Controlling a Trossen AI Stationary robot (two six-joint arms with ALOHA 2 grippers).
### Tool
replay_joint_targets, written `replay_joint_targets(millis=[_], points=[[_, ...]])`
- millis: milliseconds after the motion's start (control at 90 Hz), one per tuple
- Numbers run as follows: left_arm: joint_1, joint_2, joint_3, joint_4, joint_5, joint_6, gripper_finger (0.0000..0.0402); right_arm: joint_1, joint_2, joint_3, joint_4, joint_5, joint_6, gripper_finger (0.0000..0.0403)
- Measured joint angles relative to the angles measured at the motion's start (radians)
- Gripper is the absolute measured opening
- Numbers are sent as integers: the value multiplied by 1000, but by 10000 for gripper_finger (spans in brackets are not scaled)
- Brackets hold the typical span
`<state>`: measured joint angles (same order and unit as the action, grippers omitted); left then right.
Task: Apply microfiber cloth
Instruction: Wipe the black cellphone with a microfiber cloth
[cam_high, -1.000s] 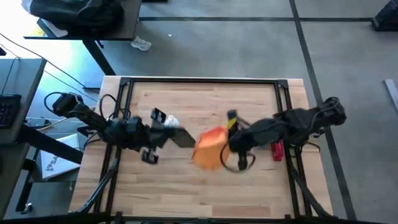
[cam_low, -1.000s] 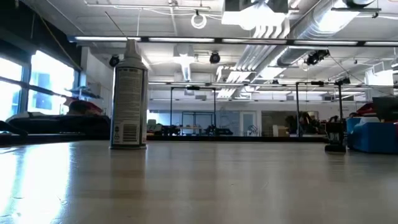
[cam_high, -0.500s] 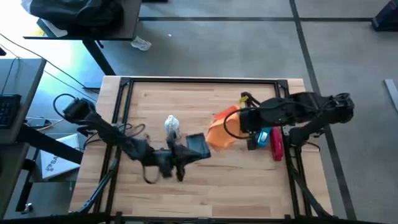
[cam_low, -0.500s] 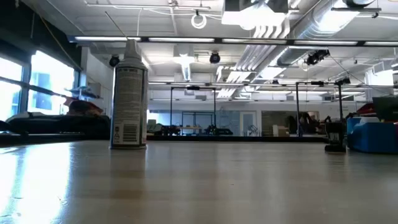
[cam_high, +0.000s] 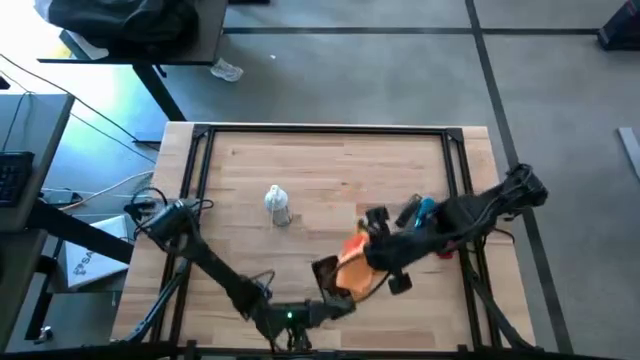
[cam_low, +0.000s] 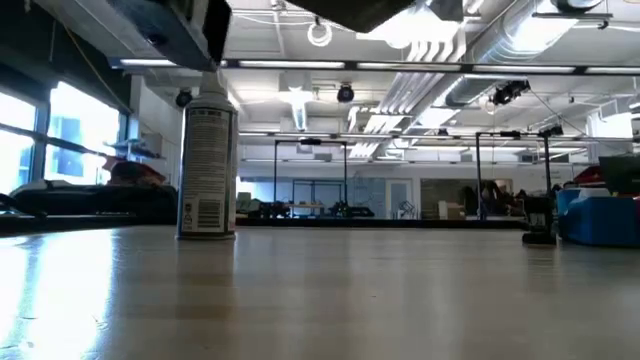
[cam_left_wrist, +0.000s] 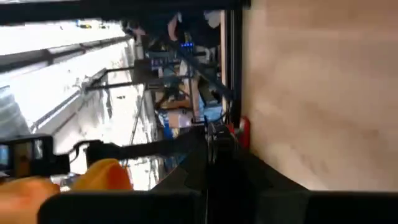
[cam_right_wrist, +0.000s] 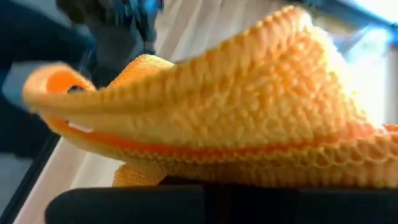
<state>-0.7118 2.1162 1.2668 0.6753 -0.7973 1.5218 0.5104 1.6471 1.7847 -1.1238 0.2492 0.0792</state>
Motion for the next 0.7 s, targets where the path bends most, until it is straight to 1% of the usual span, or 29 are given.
replay_joint_targets(millis=[144,322,411,533,633,700], points=[[-5,74,36,-11,-18,9,17,72,62,0,25,105,29,0],[-16,107,53,-6,-11,1,17,124,148,0,71,214,57,0],[-26,114,52,-12,2,-2,17,126,197,0,122,222,59,0],[-39,114,53,1,9,-30,17,101,252,0,159,210,42,0],[-54,114,52,11,29,-78,17,63,278,0,197,199,-9,0],[-66,114,52,31,27,-74,17,29,282,-18,242,163,-54,0]])
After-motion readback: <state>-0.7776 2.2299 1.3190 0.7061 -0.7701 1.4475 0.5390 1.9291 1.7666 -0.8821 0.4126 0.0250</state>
